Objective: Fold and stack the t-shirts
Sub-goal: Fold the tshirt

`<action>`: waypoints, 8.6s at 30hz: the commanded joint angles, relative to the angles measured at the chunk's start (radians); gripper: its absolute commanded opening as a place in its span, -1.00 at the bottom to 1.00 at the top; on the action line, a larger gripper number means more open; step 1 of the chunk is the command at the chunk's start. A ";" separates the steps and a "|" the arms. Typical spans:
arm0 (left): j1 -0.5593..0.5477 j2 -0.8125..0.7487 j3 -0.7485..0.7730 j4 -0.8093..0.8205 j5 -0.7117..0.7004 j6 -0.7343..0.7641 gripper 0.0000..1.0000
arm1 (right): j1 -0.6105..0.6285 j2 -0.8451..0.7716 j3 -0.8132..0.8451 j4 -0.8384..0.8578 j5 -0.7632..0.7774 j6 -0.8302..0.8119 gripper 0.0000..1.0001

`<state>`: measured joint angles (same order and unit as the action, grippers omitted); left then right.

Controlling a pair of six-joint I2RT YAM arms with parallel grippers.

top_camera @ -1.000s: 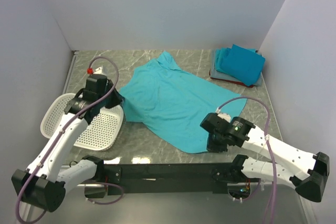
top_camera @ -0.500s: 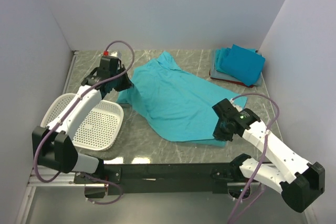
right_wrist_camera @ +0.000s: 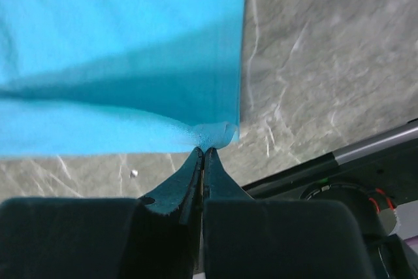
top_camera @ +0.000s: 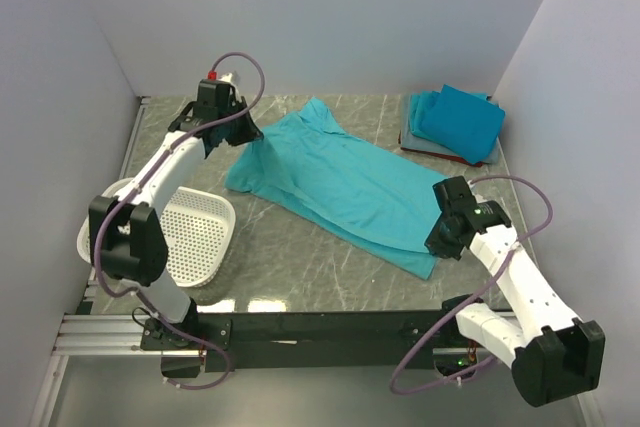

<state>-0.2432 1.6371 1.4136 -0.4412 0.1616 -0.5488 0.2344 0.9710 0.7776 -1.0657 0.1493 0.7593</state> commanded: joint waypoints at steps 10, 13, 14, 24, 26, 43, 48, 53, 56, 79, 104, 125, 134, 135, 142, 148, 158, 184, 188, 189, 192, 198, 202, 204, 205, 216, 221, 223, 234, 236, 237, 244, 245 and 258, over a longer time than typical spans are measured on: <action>0.007 0.197 0.215 0.044 0.072 0.056 -0.99 | -0.138 0.126 0.028 0.118 0.021 -0.106 -1.00; 0.008 0.230 0.257 0.039 0.064 0.050 -0.99 | -0.168 0.172 0.035 0.134 0.016 -0.132 -1.00; 0.008 0.245 0.266 0.039 0.062 0.050 -0.99 | -0.181 0.184 0.043 0.138 0.015 -0.140 -1.00; 0.013 0.325 0.334 0.013 0.032 0.024 -0.86 | -0.207 0.351 0.133 0.196 0.004 -0.207 -1.00; 0.018 0.337 0.358 0.013 0.029 0.004 -0.61 | -0.213 0.386 0.167 0.202 -0.004 -0.213 -0.99; 0.173 0.257 0.210 -0.093 -0.060 0.026 0.63 | -0.219 0.258 0.143 0.107 -0.048 -0.170 0.05; 0.182 0.296 0.223 -0.165 -0.094 0.084 0.57 | -0.219 0.229 0.049 0.113 -0.070 -0.164 0.06; 0.182 0.340 0.240 -0.244 -0.114 0.107 0.46 | -0.219 0.224 0.006 0.105 -0.079 -0.167 0.07; 0.182 0.336 0.208 -0.246 -0.102 0.122 0.42 | -0.218 0.225 0.000 0.101 -0.089 -0.169 0.07; 0.143 0.438 0.143 -0.260 -0.132 0.147 0.27 | -0.168 0.296 -0.047 0.104 -0.143 -0.158 0.11; 0.142 0.451 0.159 -0.235 -0.158 0.165 -0.99 | -0.058 0.379 -0.098 0.188 -0.117 -0.072 -0.09; 0.209 0.359 0.137 -0.220 -0.228 0.196 -0.99 | 0.017 0.413 -0.083 0.178 -0.088 -0.034 -0.10; 0.206 0.253 0.171 -0.298 -0.304 0.112 -0.04 | 0.025 0.292 0.119 0.062 -0.123 -0.138 0.00; 0.199 0.236 0.170 -0.312 -0.322 0.093 0.23 | 0.025 0.284 0.135 0.069 -0.143 -0.175 0.01; 0.046 0.096 0.182 -0.359 -0.375 -0.091 0.38 | 0.025 0.305 0.258 0.098 -0.229 -0.317 0.02; -0.097 0.236 0.197 -0.228 -0.223 -0.099 0.30 | 0.014 0.348 0.368 0.131 -0.238 -0.287 0.03; -0.131 0.262 0.088 -0.176 -0.231 -0.071 -0.02 | 0.014 0.359 0.456 0.001 -0.131 -0.134 0.03; -0.130 0.455 0.209 -0.175 -0.157 -0.037 -0.24 | 0.014 0.430 0.471 -0.022 -0.080 -0.095 0.03; -0.142 0.448 0.196 -0.182 -0.187 -0.048 -0.24 | 0.016 0.414 0.442 0.000 -0.096 -0.091 0.02; -0.143 0.446 0.199 -0.191 -0.198 -0.049 -0.24 | 0.014 0.414 0.439 0.001 -0.100 -0.092 0.03; -0.153 0.412 0.167 -0.191 -0.241 -0.057 -0.24 | 0.014 0.410 0.433 0.004 -0.099 -0.098 0.03; -0.153 0.377 0.113 -0.191 -0.303 -0.077 -0.11 | 0.014 0.405 0.408 0.018 -0.114 -0.101 0.03; -0.153 0.371 0.087 -0.160 -0.284 -0.088 -0.13 | 0.014 0.396 0.396 0.023 -0.119 -0.103 0.02; -0.156 0.377 0.094 -0.162 -0.274 -0.089 -0.18 | 0.014 0.394 0.393 0.021 -0.117 -0.104 0.02; -0.157 0.383 0.097 -0.162 -0.270 -0.092 -0.21 | 0.014 0.393 0.393 0.021 -0.117 -0.104 0.02; -0.165 0.426 0.182 -0.140 -0.201 -0.094 -0.99 | 0.014 0.385 0.397 0.018 -0.096 -0.101 0.03; -0.174 0.483 0.300 -0.145 -0.169 -0.086 -0.99 | 0.011 0.403 0.382 0.026 -0.074 -0.097 0.02; -0.179 0.515 0.344 -0.151 -0.145 -0.083 -0.99 | 0.010 0.411 0.370 0.036 -0.079 -0.097 0.02; -0.202 0.612 0.449 -0.133 -0.034 -0.062 -0.99 | 0.008 0.434 0.344 0.055 -0.080 -0.103 0.03; -0.209 0.621 0.456 -0.125 -0.033 -0.053 -0.99 | 0.008 0.436 0.344 0.052 -0.076 -0.100 0.02; -0.211 0.624 0.461 -0.126 -0.033 -0.051 -0.99 | 0.008 0.439 0.345 0.053 -0.076 -0.100 0.02; -0.215 0.653 0.492 -0.122 -0.014 -0.042 -0.84 | 0.008 0.457 0.353 0.059 -0.074 -0.097 0.02; -0.215 0.653 0.499 -0.117 -0.011 -0.040 -0.75 | 0.008 0.462 0.354 0.061 -0.074 -0.097 0.03; -0.215 0.646 0.550 -0.091 0.122 -0.013 0.07 | 0.009 0.514 0.410 0.069 -0.083 -0.113 0.03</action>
<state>-0.4538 2.3184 1.9354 -0.5568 0.2394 -0.5819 0.2481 1.4731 1.1313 -1.0267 0.0521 0.6598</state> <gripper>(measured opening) 0.520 0.514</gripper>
